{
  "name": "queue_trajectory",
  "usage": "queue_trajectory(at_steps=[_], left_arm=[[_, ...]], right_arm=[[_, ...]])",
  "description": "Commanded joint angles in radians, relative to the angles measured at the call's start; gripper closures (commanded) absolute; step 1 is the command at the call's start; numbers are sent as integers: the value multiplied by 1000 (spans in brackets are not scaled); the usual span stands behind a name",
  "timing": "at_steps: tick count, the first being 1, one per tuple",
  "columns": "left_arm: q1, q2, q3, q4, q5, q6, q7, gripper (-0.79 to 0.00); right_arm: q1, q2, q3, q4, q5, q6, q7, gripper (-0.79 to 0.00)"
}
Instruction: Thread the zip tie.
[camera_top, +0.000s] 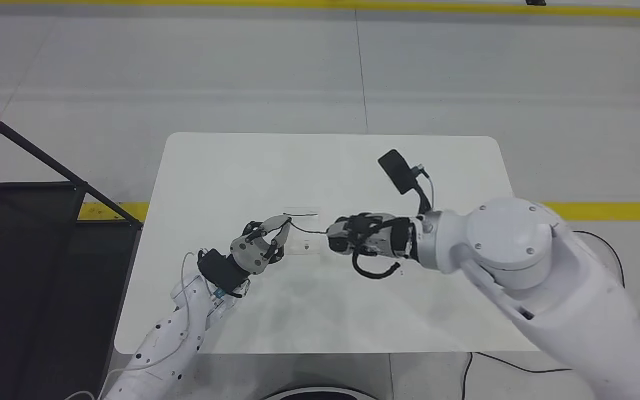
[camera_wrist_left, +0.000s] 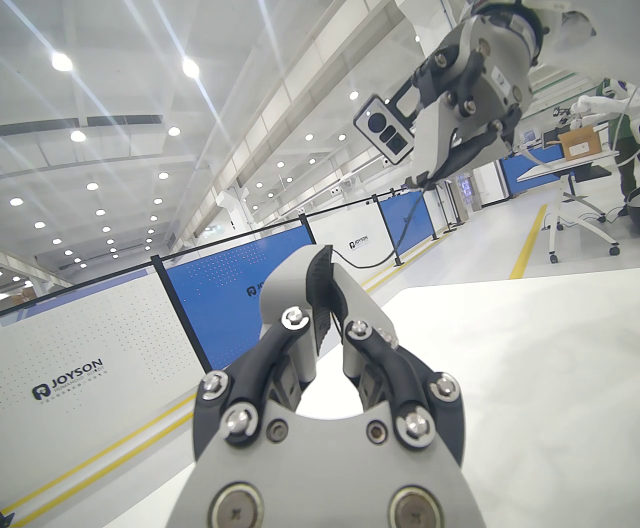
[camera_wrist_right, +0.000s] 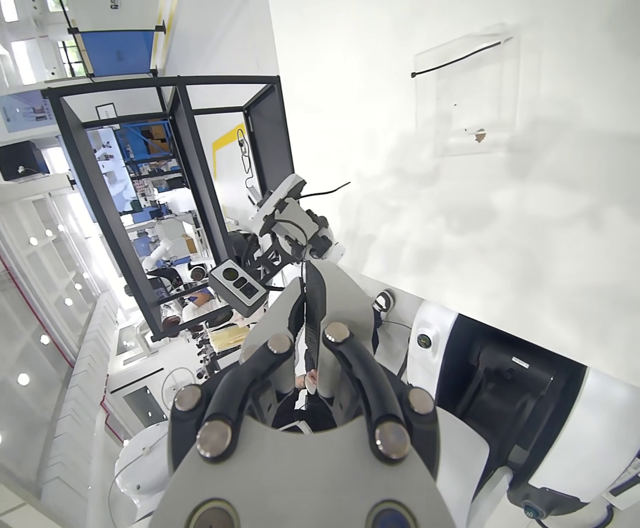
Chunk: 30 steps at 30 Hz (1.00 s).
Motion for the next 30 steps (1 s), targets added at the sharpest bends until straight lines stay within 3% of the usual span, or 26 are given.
queue_trajectory(at_steps=[1,12,30], left_arm=[[0,0,0,0,0,0,0,0],[0,0,0,0,0,0,0,0],[9,0,0,-21,-12,-3,-27,0]], right_arm=[[-10,1,11,-1,8,-16,0,0],[-95,7,80,-21,38,-129,-24,0],[-141,-2,109,-28,53,-179,-55,0]])
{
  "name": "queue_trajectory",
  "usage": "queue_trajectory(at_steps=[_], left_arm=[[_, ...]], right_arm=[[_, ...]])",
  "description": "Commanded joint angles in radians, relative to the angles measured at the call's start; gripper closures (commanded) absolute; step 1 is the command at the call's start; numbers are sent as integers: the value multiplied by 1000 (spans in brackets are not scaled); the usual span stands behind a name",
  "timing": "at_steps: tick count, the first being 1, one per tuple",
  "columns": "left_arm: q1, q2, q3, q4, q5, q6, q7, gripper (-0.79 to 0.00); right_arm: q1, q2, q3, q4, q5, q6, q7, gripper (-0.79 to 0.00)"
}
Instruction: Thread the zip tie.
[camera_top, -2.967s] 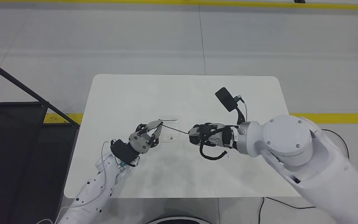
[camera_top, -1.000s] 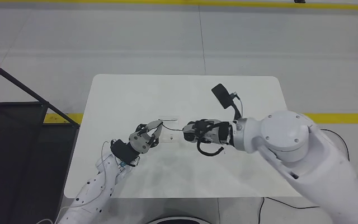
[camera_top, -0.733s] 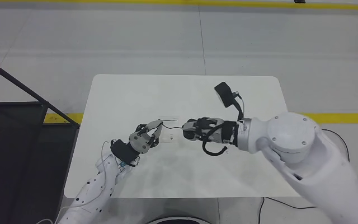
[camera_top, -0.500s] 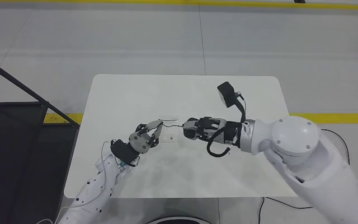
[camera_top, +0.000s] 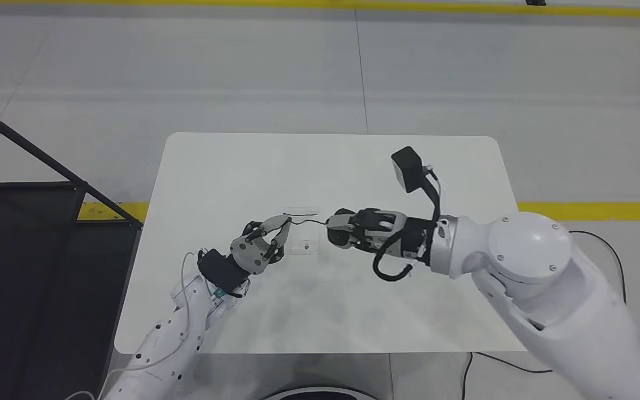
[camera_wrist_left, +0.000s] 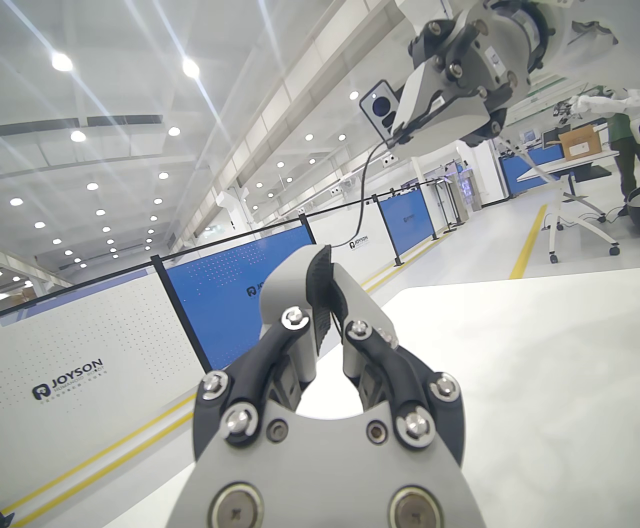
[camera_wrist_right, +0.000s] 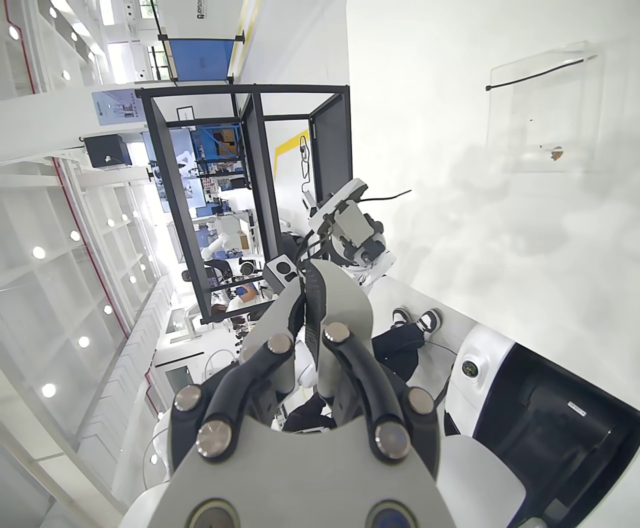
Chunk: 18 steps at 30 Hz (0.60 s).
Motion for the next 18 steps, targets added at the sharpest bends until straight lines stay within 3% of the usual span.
queue_trajectory(at_steps=[1,18], left_arm=[[7,0,-2,-16,-7,-5,-17,0],[11,2,-6,-27,-22,-34,-29,0]], right_arm=[[-4,-2,2,0,2,-13,-8,0],[-70,-12,43,-4,27,-102,-39,0]])
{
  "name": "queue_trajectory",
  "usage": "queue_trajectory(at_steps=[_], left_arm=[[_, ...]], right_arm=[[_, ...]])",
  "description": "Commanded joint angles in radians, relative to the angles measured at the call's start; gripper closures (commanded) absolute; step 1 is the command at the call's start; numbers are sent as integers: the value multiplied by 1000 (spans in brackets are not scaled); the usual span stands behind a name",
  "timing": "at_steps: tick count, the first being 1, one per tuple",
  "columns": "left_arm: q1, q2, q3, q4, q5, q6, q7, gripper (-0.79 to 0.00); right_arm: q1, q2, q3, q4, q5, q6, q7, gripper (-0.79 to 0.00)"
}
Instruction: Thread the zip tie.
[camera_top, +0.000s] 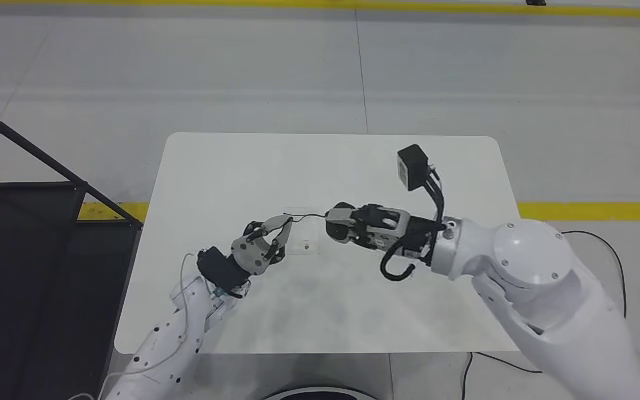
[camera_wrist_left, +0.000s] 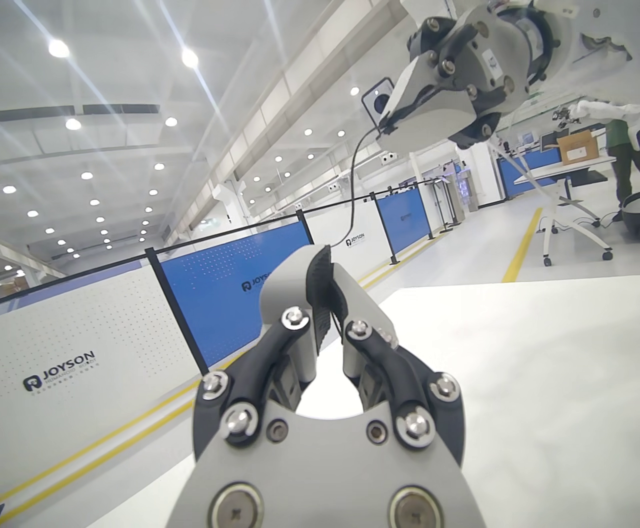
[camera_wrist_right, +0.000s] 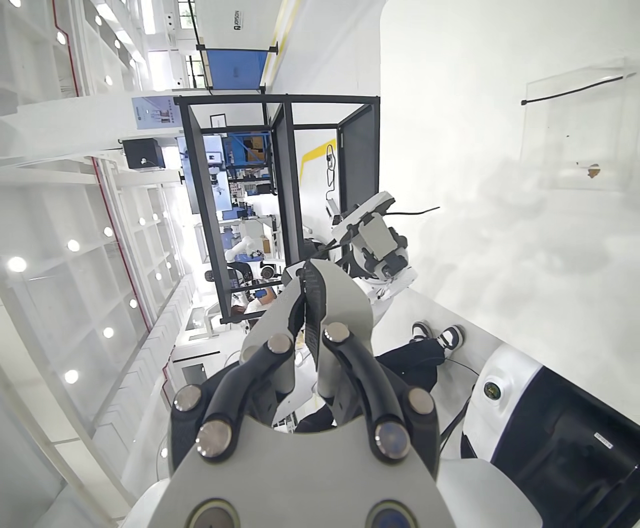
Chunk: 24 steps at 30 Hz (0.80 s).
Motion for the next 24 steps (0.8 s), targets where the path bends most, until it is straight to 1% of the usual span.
queue_trajectory(at_steps=[1,7,11,24], left_arm=[[-1,0,0,0,-1,-4,1,0],[-2,0,1,1,-5,-11,2,0],[-3,1,-1,0,-12,-19,3,0],[6,2,-14,-5,-48,-39,20,0]], right_arm=[[-6,0,5,-1,-1,-1,3,0],[-7,-3,10,1,-8,15,10,0],[7,-6,0,0,-26,47,12,0],[73,-22,-86,-13,-151,168,-20,0]])
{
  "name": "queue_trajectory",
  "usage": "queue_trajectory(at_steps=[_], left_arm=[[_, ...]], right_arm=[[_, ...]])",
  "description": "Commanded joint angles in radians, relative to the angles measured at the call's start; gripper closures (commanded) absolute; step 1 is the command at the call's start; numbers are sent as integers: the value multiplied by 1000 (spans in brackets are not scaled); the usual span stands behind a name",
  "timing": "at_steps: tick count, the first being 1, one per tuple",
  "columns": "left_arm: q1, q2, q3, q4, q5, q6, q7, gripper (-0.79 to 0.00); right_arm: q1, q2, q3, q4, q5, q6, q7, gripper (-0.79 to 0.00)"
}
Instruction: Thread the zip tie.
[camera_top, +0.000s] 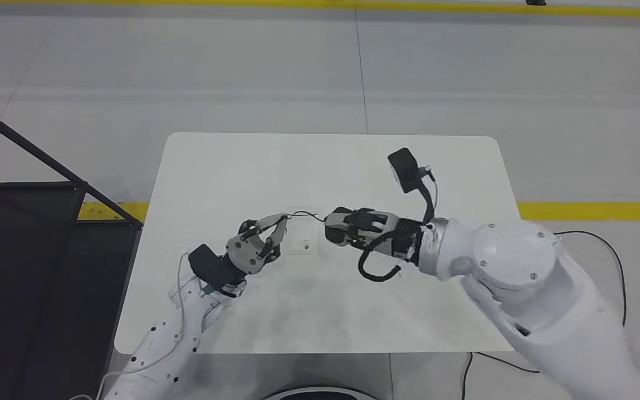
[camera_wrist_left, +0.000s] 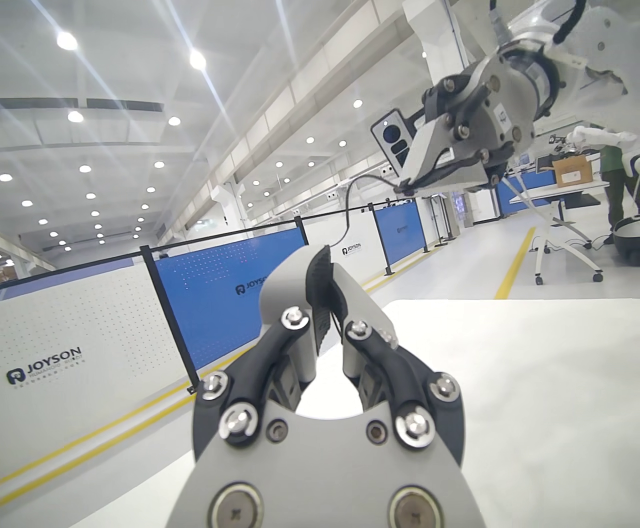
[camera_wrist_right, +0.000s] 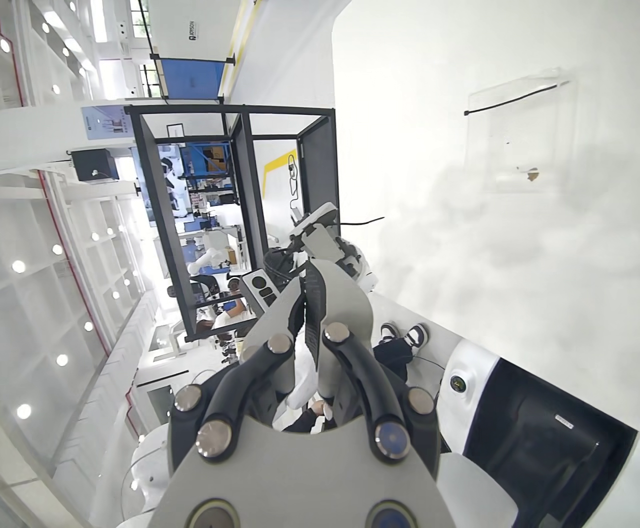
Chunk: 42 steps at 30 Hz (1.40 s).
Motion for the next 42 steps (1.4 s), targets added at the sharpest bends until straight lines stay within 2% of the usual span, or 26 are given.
queue_trajectory(at_steps=[1,15,36,42], left_arm=[[1,0,-1,-1,-3,-1,0,0],[4,-1,-5,-5,-15,4,1,0],[4,-2,-6,-4,-21,9,1,0],[3,-2,-5,-2,-10,7,0,0]], right_arm=[[9,-3,-16,-3,-21,19,-13,0],[78,-31,-114,1,-116,131,-51,0],[146,-46,-240,3,-334,202,0,0],[151,-52,-245,6,-353,208,7,0]])
